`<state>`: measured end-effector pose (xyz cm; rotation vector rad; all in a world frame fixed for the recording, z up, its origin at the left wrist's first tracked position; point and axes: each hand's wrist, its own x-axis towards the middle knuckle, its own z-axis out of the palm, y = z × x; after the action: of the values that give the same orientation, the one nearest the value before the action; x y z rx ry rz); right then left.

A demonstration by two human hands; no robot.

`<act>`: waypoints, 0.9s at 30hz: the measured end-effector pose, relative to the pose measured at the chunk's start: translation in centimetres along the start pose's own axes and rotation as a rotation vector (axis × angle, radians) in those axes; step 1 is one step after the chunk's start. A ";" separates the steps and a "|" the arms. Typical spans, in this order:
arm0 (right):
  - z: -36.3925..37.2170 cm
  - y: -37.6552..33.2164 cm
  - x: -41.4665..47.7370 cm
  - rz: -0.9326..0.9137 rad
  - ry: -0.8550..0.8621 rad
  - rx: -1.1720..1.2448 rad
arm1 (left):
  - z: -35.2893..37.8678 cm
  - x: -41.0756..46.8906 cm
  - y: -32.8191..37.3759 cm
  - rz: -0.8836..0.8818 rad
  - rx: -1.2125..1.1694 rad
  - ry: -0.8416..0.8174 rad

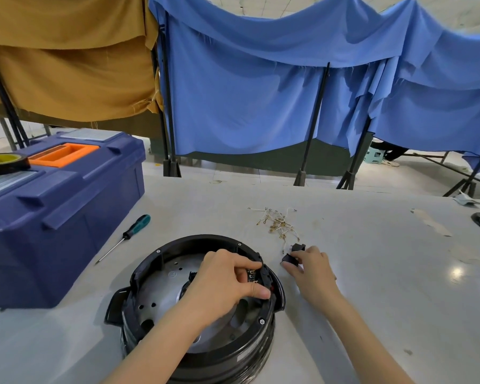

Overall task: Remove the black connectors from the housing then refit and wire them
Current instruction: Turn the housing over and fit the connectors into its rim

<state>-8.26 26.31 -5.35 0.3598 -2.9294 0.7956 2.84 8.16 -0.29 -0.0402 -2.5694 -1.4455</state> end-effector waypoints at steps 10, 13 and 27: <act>-2.0 -0.4 0.1 0.041 -0.083 0.235 | -0.2 -0.3 0.6 -0.041 -0.077 -0.152; -3.3 -0.9 -0.2 0.035 -0.099 0.323 | -0.5 -0.4 0.6 -0.026 -0.091 -0.208; -9.0 -3.7 -2.1 -0.227 -0.455 0.461 | -0.5 0.2 0.1 0.020 -0.030 -0.161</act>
<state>-5.10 28.23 3.87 1.0074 -2.9695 1.5226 2.74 7.79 0.06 -0.1939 -2.6646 -1.5323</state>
